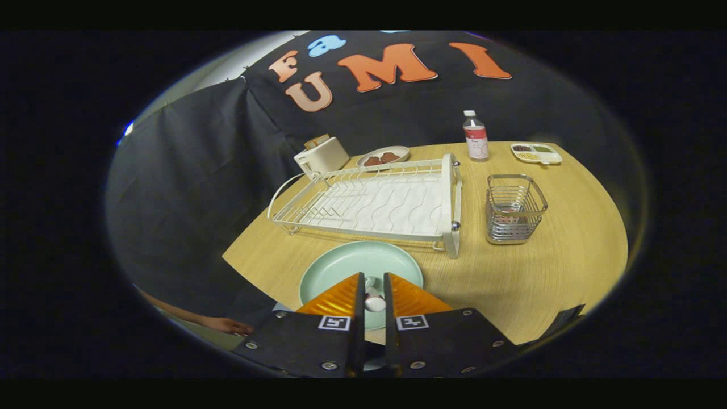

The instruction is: Take the plate from the dish rack, then take the spoon from the basket and place it into the plate.

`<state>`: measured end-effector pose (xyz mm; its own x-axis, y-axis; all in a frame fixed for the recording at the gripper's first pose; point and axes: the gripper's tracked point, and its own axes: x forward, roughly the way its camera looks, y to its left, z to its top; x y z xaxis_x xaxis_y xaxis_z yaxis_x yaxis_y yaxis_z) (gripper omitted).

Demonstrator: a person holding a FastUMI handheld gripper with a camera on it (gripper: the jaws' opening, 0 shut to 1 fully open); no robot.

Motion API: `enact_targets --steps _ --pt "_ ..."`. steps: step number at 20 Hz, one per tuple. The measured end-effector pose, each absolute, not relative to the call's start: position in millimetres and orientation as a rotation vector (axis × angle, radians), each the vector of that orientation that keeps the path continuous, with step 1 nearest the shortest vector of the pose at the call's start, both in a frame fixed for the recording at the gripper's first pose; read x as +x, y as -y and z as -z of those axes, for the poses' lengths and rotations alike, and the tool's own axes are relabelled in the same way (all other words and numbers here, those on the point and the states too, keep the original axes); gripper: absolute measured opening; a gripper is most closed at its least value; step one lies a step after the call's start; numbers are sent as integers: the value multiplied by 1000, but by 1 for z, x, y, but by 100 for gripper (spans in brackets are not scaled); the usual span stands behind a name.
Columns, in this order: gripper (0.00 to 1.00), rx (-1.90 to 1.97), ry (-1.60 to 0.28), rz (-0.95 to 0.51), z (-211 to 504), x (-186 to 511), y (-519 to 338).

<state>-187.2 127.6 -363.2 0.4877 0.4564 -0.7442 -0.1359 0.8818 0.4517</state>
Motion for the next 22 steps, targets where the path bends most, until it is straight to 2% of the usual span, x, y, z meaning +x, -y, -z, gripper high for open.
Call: enact_targets --steps 14,18,22 --pt "15 465 -1189 -375 406 -205 -163" --pt "22 385 -1231 -365 417 -215 -161" --pt "23 371 -1255 -371 414 -219 -160"
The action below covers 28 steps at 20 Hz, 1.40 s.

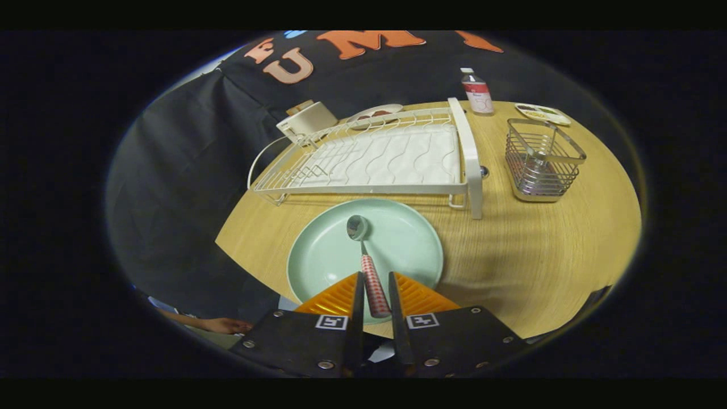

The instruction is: Take the plate from the dish rack, then take the spoon from the basket and place it into the plate.

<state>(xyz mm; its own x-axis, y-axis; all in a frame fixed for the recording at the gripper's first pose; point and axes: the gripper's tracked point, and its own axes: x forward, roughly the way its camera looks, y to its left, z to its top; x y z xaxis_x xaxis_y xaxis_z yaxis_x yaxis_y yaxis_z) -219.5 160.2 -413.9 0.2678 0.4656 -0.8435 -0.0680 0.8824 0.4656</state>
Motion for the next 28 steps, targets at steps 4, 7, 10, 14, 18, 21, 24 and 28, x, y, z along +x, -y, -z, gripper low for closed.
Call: enact_targets --steps 4,7,10,14,18,21,24,28 --pt "37 370 -1194 -352 392 -201 -151" --pt "48 325 -1085 -327 360 -173 -135" --pt "60 278 -983 -294 326 -144 -118" --pt "70 253 -812 -256 263 -100 -98" --pt "80 177 -621 -199 202 -64 -70" --pt "84 128 -502 -143 167 -45 -47" --pt "85 116 -409 -98 135 -38 -31" --pt "84 90 -279 -51 99 -28 -9"
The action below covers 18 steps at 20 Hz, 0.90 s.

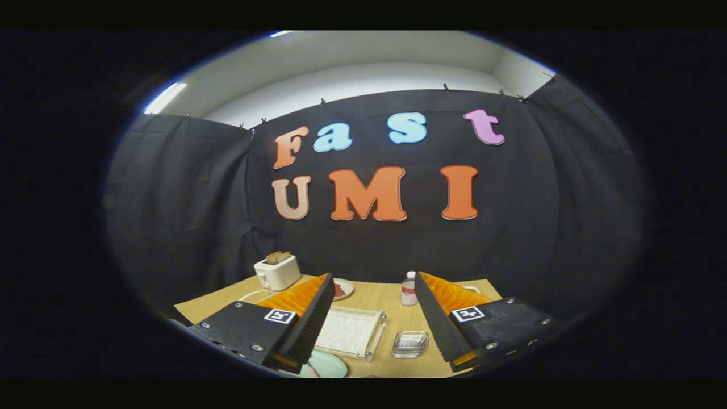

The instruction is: Take the plate from the dish rack, then take the spoon from the basket and place it into the plate.

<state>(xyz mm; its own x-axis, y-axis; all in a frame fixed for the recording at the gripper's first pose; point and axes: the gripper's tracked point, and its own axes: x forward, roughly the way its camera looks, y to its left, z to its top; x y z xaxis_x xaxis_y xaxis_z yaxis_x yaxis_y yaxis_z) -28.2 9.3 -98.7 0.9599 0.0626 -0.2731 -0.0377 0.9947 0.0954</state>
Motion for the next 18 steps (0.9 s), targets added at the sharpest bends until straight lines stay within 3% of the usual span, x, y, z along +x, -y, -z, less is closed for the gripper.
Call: enact_targets --steps 3,8,18 --pt "84 64 -231 -26 85 -25 1" --pt "94 61 -155 4 70 -23 11" --pt "97 61 -120 32 67 -28 29"
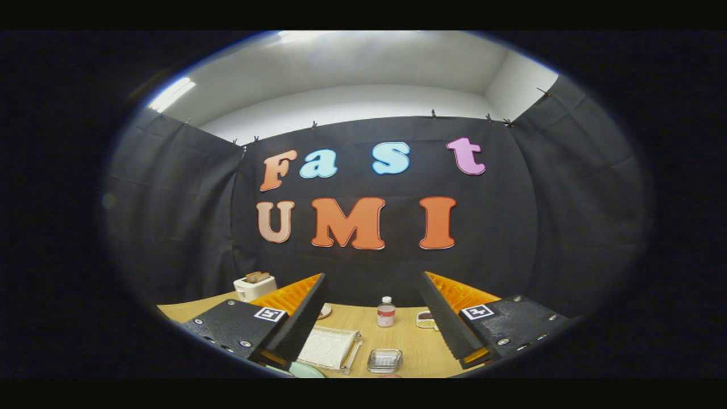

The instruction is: Take the plate from the dish rack, then take the spoon from the basket and place it into the plate.

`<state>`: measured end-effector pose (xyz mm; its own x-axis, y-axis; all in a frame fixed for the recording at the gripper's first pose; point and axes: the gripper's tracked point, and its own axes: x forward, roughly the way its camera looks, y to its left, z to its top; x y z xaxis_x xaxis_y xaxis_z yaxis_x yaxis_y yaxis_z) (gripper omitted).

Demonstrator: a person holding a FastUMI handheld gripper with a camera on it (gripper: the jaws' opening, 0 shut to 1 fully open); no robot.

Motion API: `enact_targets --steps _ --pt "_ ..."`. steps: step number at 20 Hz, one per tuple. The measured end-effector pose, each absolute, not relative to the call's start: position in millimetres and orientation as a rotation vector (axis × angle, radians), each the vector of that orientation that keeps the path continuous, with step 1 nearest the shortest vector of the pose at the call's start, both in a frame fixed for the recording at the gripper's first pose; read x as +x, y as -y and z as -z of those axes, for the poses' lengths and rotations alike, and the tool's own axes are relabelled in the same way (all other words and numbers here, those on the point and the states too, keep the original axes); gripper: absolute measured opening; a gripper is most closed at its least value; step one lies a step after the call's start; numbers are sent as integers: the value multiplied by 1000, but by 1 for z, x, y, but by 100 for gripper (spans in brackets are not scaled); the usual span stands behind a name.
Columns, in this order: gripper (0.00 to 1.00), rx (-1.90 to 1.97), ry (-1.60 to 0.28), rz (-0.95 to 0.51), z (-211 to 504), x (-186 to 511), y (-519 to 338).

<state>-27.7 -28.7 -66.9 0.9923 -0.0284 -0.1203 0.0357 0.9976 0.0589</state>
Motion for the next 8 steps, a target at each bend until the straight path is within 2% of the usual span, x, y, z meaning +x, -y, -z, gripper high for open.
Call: enact_targets --steps 8 --pt "96 61 -31 103 33 -16 36"
